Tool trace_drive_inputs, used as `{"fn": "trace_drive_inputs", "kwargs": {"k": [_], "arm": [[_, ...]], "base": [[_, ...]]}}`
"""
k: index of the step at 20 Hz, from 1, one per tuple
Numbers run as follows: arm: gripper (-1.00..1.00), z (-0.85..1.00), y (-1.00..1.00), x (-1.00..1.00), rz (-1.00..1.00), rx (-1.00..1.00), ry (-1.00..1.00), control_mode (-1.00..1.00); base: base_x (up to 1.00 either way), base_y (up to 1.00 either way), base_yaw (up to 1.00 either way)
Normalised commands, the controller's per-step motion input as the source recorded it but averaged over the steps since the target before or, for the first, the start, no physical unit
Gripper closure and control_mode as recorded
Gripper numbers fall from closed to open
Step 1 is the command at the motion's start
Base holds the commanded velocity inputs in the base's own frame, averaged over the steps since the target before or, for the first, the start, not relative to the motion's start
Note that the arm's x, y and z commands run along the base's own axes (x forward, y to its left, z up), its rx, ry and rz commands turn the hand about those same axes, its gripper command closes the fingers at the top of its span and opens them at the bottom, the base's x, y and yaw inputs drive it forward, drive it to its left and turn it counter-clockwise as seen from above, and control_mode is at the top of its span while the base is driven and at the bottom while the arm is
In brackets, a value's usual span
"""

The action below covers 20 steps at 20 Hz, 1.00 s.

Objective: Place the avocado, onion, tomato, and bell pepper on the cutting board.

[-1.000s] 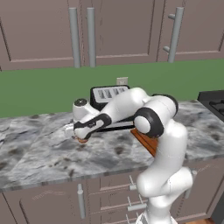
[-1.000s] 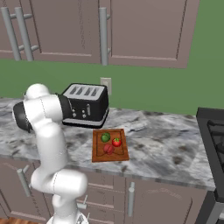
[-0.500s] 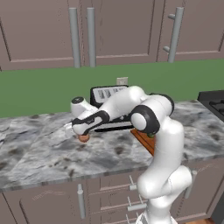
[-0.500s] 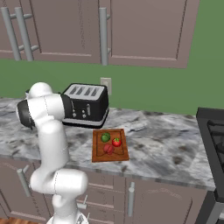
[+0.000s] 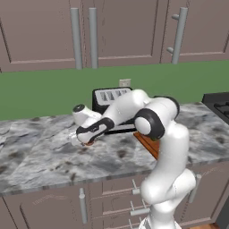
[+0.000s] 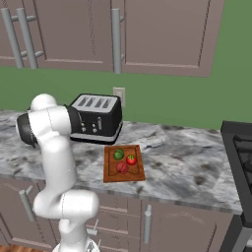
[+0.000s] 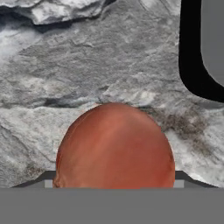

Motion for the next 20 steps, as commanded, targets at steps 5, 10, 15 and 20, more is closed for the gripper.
{"fn": "trace_drive_inputs", "kwargs": {"k": [5, 10, 15, 20], "arm": [[1.0, 0.41, -0.07, -0.19, 0.0, -0.04, -0.1, -1.0], [1.0, 0.86, -0.08, -0.35, 0.0, 0.0, -0.11, -1.0], [1.0, 0.77, -0.2, -0.68, 0.0, 0.0, -0.05, -1.0], [1.0, 0.75, -0.39, -0.73, 0.0, 0.04, -0.03, -1.0]], "base": [[0.0, 0.0, 0.0], [0.0, 0.0, 0.0], [0.0, 0.0, 0.0], [0.0, 0.0, 0.0]]}}
